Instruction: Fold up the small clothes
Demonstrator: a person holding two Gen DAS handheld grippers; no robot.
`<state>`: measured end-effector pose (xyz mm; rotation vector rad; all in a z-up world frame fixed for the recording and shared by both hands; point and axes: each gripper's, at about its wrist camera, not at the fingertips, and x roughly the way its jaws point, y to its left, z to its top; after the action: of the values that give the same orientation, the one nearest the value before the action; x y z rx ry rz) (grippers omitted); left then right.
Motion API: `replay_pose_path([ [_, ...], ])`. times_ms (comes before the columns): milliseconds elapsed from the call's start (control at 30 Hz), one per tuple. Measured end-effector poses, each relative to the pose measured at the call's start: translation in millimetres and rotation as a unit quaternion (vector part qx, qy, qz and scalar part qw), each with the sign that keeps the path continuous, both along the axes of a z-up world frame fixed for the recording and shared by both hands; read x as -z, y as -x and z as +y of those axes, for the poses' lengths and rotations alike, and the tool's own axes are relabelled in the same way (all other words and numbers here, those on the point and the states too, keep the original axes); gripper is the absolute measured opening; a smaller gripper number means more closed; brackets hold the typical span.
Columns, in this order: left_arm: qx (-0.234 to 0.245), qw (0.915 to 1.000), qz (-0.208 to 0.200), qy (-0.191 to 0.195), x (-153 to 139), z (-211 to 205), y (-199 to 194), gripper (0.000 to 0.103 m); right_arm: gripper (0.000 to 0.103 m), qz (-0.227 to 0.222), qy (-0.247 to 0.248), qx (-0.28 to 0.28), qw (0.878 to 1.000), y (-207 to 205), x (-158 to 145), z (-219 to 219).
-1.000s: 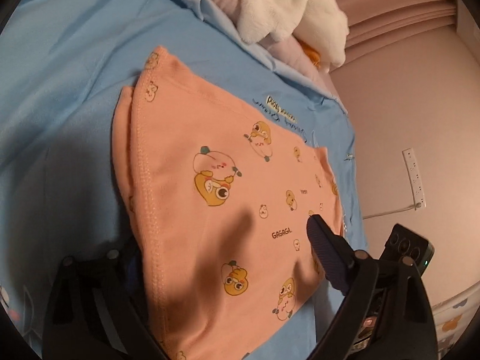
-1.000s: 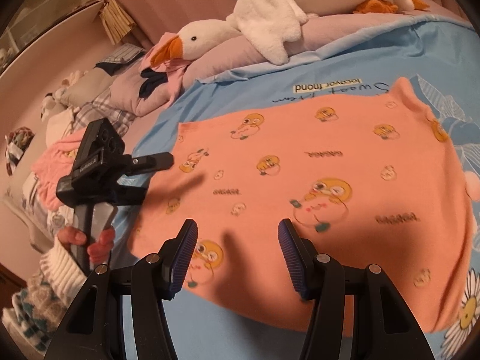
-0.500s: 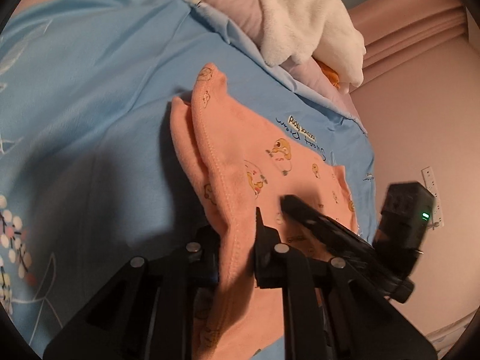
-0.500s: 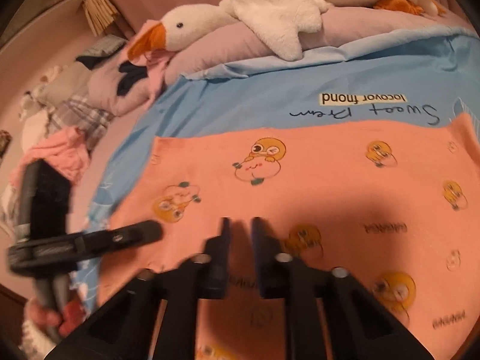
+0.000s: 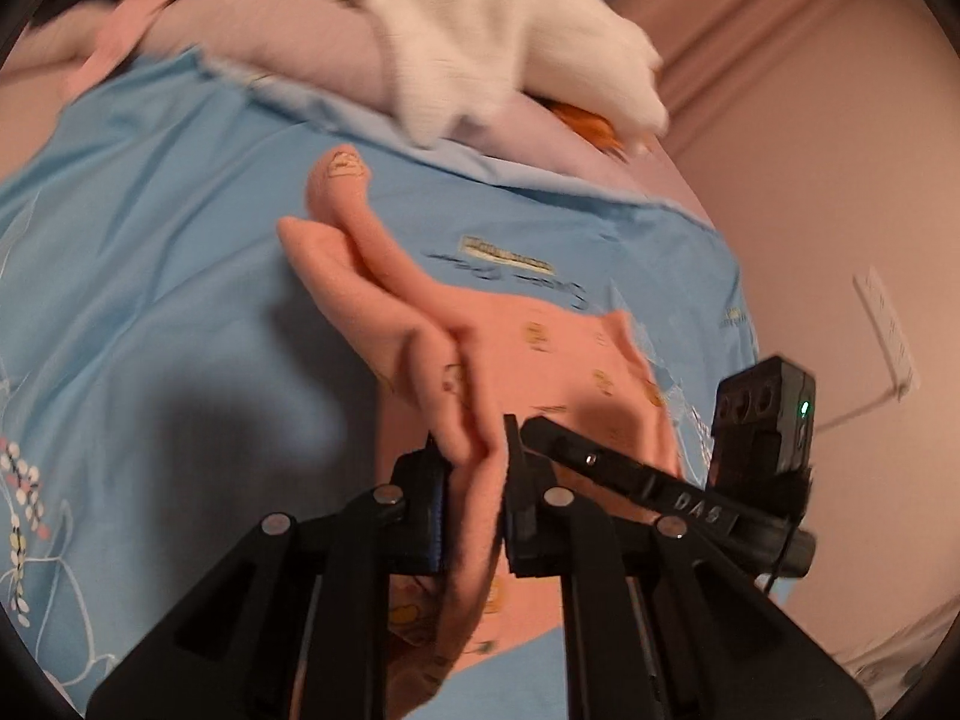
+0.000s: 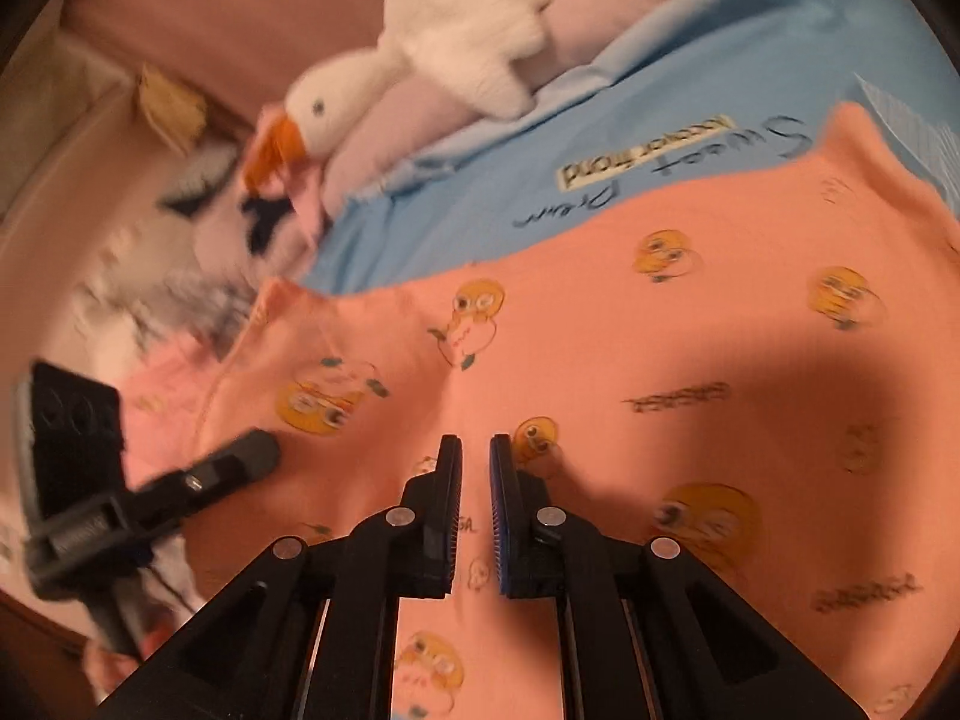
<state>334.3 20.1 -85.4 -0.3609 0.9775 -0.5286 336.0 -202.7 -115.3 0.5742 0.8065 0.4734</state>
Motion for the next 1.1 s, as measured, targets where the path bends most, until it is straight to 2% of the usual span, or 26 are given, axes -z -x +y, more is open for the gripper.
replay_pose_path([
  [33,0.009,0.9998,-0.007,-0.014,-3.5,-15.5,2.6,0.013,0.008,-0.007,-0.027,0.0,1.0,5.0,-2.2,-12.0],
  [100,0.027,0.999,-0.017,-0.032,-6.8,-43.0,4.1,0.014,0.023,-0.016,-0.077,0.003,0.997,12.6,-4.4,-30.6],
  [133,0.034,0.9985,-0.021,-0.037,-7.0,-52.6,4.7,0.014,0.048,-0.018,-0.116,0.007,0.993,16.7,-2.6,-41.8],
  [167,0.043,0.9978,-0.025,-0.045,-6.6,-66.3,5.0,0.014,0.067,-0.015,-0.148,0.011,0.989,19.5,0.5,-51.6],
  [233,0.052,0.9962,-0.027,-0.064,1.4,-93.3,5.2,0.015,0.069,-0.007,-0.202,0.013,0.979,22.2,8.0,-63.9],
  [267,0.055,0.9959,-0.023,-0.068,7.8,-100.9,2.6,0.022,0.069,-0.004,-0.23,0.014,0.973,21.6,12.3,-69.4],
  [333,0.063,0.9958,0.0,-0.066,28.1,-116.1,-3.3,0.041,0.069,-0.001,-0.273,0.032,0.962,21.1,18.9,-83.1],
  [367,0.067,0.9963,0.02,-0.049,38.9,-118.7,-4.3,0.055,0.069,0.001,-0.281,0.041,0.959,22.3,22.5,-88.5],
  [400,0.073,0.9962,0.042,-0.024,49.4,-118.8,-5.2,0.061,0.069,0.008,-0.276,0.046,0.96,20.9,24.9,-90.7],
  [467,0.075,0.9958,0.053,-0.001,56.7,-112.3,-3.1,0.062,0.069,0.032,-0.247,0.049,0.967,14.9,27.1,-89.2],
  [533,0.075,0.9961,0.048,0.004,52.7,-100.1,3.3,0.064,0.069,0.035,-0.227,0.041,0.972,12.5,25.2,-83.6],
  [600,0.062,0.9974,0.036,-0.004,45.5,-78.6,14.7,0.08,0.069,0.034,-0.201,0.035,0.978,10.5,19.5,-77.4],
  [667,0.042,0.9988,0.025,-0.006,41.1,-55.7,28.7,0.083,0.067,0.029,-0.167,0.031,0.985,7.6,15.1,-71.5],
  [700,0.033,0.9992,0.024,0.001,39.6,-40.4,34.9,0.083,0.064,0.029,-0.142,0.029,0.989,5.1,13.6,-66.9],
  [800,-0.01,0.9991,0.04,0.007,46.2,-1.1,47.8,0.083,0.043,0.026,-0.054,0.032,0.998,0.1,12.6,-50.3],
  [867,-0.034,0.9981,0.05,0.014,52.6,13.4,52.9,0.083,0.019,0.017,0.002,0.041,0.999,-0.7,9.6,-40.0],
  [967,-0.063,0.9941,0.081,0.034,65.6,31.4,55.1,0.083,0.009,-0.007,0.036,0.057,0.998,4.1,7.0,-38.5],
  [1100,-0.068,0.9931,0.088,0.038,70.6,37.8,60.9,0.083,0.009,-0.037,0.074,0.06,0.995,13.4,-21.1,-46.1],
])
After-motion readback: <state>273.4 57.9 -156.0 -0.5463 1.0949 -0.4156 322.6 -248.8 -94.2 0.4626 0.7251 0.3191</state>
